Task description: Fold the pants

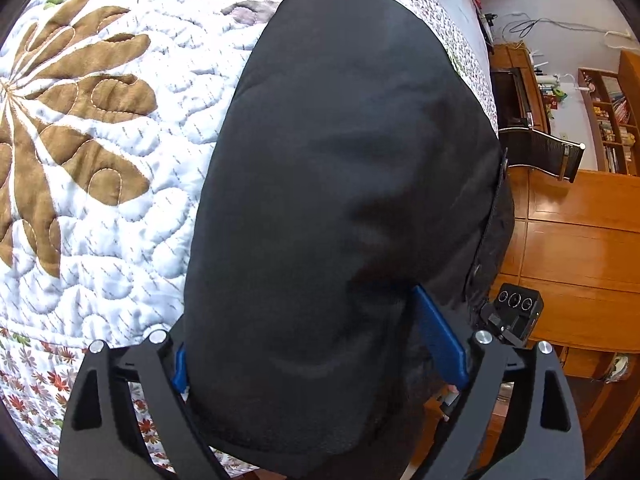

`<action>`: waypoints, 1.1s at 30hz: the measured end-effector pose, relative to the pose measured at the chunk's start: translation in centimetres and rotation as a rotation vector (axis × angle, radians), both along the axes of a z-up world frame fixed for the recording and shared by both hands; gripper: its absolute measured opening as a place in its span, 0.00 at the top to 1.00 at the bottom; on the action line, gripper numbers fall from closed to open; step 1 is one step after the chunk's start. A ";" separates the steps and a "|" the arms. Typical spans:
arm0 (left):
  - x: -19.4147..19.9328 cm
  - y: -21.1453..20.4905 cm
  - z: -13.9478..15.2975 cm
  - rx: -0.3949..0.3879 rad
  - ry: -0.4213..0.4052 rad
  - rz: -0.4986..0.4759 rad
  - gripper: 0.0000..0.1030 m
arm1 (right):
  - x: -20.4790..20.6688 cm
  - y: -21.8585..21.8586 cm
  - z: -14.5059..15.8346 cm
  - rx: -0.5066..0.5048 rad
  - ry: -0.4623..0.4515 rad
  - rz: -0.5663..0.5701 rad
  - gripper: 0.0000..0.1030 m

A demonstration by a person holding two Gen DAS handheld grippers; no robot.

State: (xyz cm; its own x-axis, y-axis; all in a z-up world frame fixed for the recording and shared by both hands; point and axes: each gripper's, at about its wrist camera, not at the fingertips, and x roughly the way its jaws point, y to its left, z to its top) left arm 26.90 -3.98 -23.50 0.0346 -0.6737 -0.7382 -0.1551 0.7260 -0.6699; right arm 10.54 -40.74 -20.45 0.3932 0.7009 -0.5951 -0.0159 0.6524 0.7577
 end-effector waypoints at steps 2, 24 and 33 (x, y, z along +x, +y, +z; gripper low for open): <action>-0.1 0.3 0.1 0.002 -0.007 0.007 0.20 | -0.3 0.5 0.4 -0.037 -0.026 0.006 0.13; 0.2 5.7 1.0 -0.022 -0.056 0.096 0.37 | 1.0 4.1 2.8 -0.072 -0.114 0.035 0.46; 0.3 12.8 1.6 0.010 -0.074 0.213 0.37 | 4.8 10.2 2.8 -0.054 -0.118 0.124 0.47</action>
